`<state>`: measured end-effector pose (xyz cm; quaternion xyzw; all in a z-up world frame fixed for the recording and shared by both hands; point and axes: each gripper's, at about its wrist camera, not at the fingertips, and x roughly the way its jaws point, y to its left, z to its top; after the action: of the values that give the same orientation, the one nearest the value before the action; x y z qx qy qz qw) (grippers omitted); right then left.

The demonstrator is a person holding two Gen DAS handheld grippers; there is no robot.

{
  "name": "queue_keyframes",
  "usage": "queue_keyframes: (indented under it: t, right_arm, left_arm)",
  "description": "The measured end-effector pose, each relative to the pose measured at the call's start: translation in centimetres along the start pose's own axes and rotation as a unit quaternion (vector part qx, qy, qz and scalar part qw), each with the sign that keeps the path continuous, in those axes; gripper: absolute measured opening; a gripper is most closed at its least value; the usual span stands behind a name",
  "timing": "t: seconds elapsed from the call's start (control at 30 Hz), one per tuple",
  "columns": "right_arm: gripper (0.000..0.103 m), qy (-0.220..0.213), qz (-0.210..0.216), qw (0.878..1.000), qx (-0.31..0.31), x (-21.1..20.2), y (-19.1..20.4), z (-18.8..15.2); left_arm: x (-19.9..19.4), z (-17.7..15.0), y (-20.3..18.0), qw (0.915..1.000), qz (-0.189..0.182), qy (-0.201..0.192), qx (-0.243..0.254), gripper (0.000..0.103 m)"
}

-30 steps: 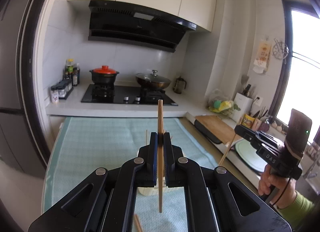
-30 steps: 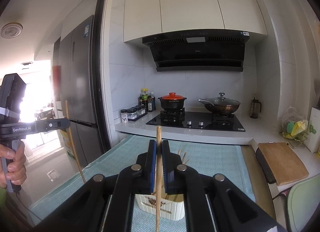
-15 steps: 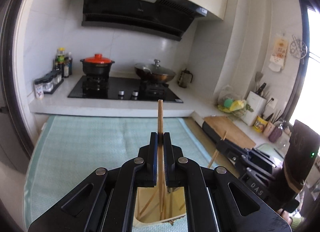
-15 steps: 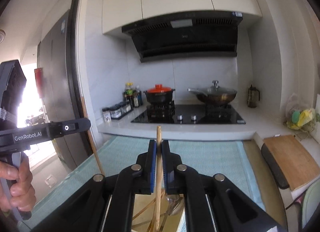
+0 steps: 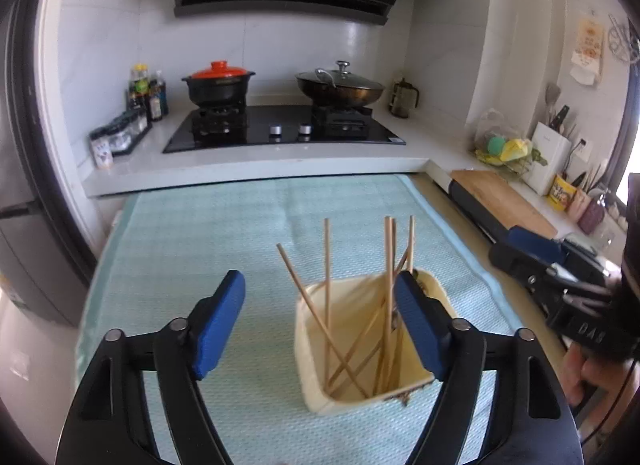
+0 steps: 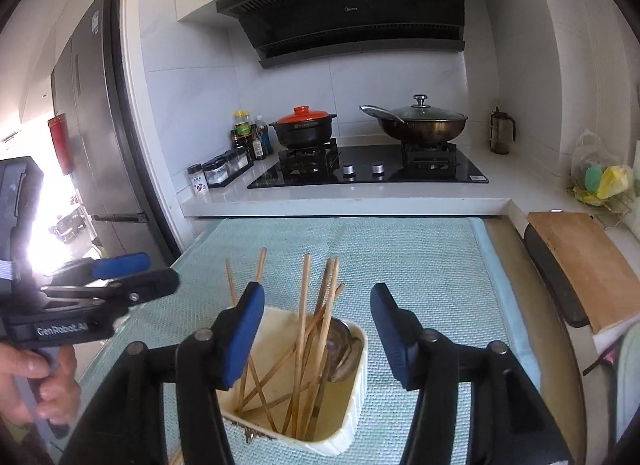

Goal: Organize utensils
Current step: 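Open the left tool over the caddy while the right tool releases its chopstick into it, then withdraw both open tools from the caddy back over the towel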

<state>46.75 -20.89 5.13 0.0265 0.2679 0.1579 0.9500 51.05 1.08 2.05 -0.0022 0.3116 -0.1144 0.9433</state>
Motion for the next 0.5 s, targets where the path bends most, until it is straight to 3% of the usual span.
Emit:
queue_keyframes:
  t: [0.1, 0.23, 0.33, 0.5]
  right_arm:
    - [0.057, 0.003, -0.001, 1.0, -0.03, -3.3, 0.5, -1.2]
    - [0.057, 0.022, -0.006, 0.997, -0.068, -7.2, 1.1, -5.1]
    - [0.057, 0.041, -0.007, 0.996, -0.083, -9.4, 1.7, -8.5]
    - [0.057, 0.043, -0.02, 0.995, -0.092, -13.5, 3.1, -14.5]
  left_arm:
    - [-4.4, -2.8, 1.2, 0.9988, 0.032, 0.006, 0.036, 0.093]
    - [-9.6, -7.3, 2.7, 0.9935, 0.086, 0.029, 0.069, 0.095]
    - [-13.2, -11.0, 3.3, 0.9936, 0.085, 0.042, 0.061, 0.096]
    - [-17.6, -16.7, 2.9, 0.9974, 0.063, 0.028, 0.018, 0.099]
